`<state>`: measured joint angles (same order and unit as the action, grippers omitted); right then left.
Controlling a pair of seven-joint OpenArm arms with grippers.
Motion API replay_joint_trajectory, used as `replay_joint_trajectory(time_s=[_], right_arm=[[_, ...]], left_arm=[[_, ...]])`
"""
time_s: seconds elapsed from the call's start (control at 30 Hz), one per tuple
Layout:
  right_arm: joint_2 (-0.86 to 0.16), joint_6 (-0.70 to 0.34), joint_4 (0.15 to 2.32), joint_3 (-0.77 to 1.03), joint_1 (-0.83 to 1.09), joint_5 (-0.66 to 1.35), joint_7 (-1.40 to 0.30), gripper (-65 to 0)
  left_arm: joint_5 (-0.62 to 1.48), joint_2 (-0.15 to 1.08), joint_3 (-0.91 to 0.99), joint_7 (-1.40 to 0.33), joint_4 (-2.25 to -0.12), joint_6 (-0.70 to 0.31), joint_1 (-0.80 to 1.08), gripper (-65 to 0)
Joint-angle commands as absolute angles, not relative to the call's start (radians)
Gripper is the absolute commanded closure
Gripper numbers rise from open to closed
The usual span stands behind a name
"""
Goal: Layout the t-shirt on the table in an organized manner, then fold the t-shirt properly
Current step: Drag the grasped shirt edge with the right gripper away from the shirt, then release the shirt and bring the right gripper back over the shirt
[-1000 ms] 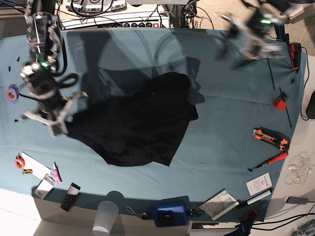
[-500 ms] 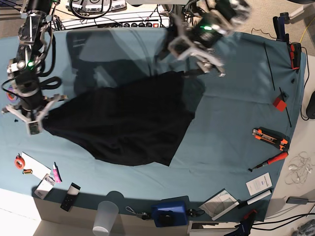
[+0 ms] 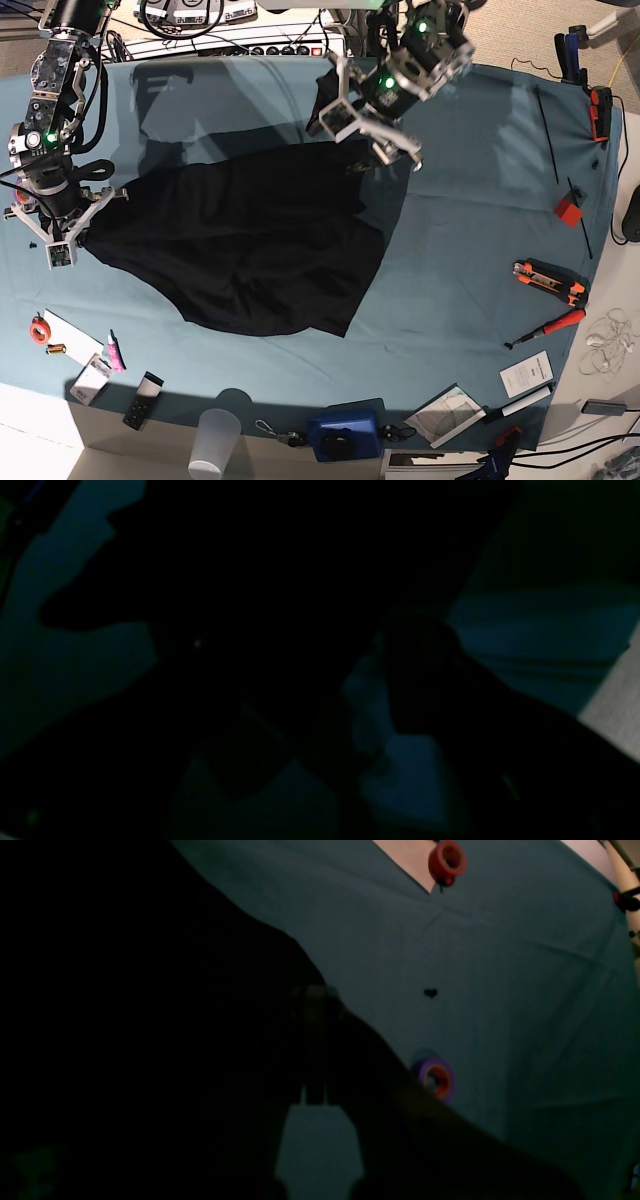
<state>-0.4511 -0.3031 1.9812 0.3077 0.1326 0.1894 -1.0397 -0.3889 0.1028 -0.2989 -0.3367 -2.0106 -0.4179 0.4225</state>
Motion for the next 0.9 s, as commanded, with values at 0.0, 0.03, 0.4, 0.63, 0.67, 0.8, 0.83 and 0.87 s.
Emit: replay_joint_trajectory(time_s=[0.0,0.03,0.4,0.63,0.67,0.8,0.83,0.87], right_arm=[[-0.471,-0.295,1.995,0.316,0.119,0.186,-1.018,0.0],[-0.471,-0.295,1.995,0.316,0.119,0.187,-1.018,0.0],[-0.471,-0.295,1.995,0.316,0.119,0.189,-1.018,0.0],[-0.471,-0.348,1.995,0.316,0.118,0.247,-1.002,0.0],[-0.471,-0.348,1.995,0.316,0.118,0.246,-0.984,0.0],[-0.471,-0.348,1.995,0.316,0.089,0.247,-0.927,0.0],[-0.471,-0.349,1.995,0.316,0.072,0.252,-0.927,0.0],[-0.471,-0.349,1.995,0.316,0.055,0.257,-0.926,0.0]], left_arm=[[-0.383,0.100,-0.301,-0.316,-2.007,-0.411,0.413,-42.5],[-0.383,0.100,-0.301,-0.316,-1.986,-0.411,0.403,-42.5],[-0.383,0.099,-0.301,-0.321,-1.928,-0.362,0.327,-35.9],[-0.382,0.100,-0.301,-0.366,-1.928,-0.230,0.315,0.0],[-0.383,0.100,-0.301,-0.392,-1.929,-0.198,0.315,0.0],[-0.430,0.101,-0.298,-0.500,-1.950,-0.053,0.301,0.0],[-0.456,0.101,-0.298,-0.529,-1.965,-0.030,0.295,0.0],[-0.480,0.104,-0.298,-0.558,-1.983,-0.013,0.287,0.0]])
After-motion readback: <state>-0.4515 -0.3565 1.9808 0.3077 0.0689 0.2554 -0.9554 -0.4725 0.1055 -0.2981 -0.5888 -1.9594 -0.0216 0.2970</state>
